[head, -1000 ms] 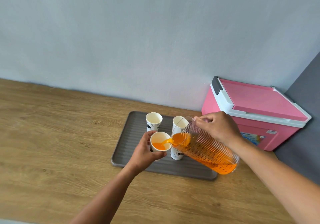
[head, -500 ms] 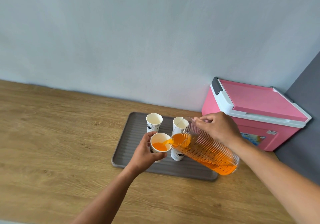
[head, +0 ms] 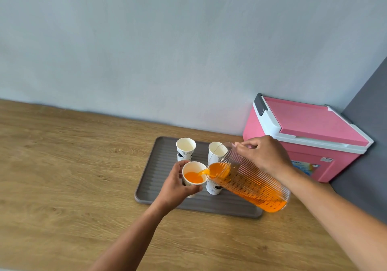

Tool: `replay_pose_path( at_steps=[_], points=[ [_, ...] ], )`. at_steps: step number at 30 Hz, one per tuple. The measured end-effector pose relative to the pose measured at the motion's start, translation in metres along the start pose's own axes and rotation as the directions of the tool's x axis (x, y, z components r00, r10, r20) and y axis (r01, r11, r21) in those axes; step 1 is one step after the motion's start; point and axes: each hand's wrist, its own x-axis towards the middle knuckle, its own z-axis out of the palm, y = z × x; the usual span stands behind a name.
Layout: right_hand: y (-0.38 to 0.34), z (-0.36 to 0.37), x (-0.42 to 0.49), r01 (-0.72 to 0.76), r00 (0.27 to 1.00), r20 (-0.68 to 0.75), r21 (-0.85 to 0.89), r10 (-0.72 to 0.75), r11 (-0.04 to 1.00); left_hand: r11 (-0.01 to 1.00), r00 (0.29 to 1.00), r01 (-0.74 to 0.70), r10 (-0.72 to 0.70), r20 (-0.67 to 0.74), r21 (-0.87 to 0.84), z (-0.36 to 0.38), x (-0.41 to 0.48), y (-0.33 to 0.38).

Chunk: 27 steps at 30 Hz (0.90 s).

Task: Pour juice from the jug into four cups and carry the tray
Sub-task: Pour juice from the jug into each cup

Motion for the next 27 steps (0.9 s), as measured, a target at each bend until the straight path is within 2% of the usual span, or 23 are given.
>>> replay_pose_path(
  at_steps=[27],
  points=[
    [-0.01, -0.014, -0.014, -0.009, 1.0, 0.002, 0.022, 0.009, 1.0, 1.0, 1.0, -0.012, 0.012, 0.002, -0.001, 0.001, -0.008, 0.006]
  ],
)
